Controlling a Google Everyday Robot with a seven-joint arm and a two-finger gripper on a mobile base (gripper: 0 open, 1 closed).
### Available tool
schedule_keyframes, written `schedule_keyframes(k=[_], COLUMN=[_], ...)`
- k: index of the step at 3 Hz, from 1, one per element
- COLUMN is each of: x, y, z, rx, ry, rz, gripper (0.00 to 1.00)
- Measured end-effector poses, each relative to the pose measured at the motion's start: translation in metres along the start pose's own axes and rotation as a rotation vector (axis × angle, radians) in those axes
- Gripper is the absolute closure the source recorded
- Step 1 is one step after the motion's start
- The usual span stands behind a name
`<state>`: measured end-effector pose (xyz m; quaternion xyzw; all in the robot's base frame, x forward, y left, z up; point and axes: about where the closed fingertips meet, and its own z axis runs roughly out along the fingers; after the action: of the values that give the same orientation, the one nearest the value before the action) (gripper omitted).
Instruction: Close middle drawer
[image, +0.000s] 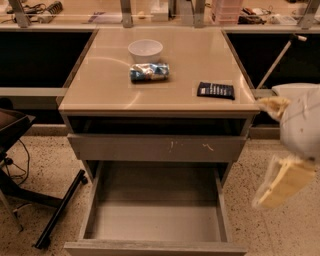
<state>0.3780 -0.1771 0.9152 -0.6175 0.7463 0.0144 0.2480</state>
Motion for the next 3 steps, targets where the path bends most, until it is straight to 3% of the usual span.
schedule_keyframes(k=[1, 2, 3], x=[0.019, 0.060, 0.110], y=[0.039, 0.080, 0.135], z=[0.054, 0.137, 0.221], rx=[-0.002, -0.056, -0.129], ry=[-0.077, -0.076, -0.015], rz=[0.072, 0.184, 0.295], gripper=[0.00, 0.00, 0.00])
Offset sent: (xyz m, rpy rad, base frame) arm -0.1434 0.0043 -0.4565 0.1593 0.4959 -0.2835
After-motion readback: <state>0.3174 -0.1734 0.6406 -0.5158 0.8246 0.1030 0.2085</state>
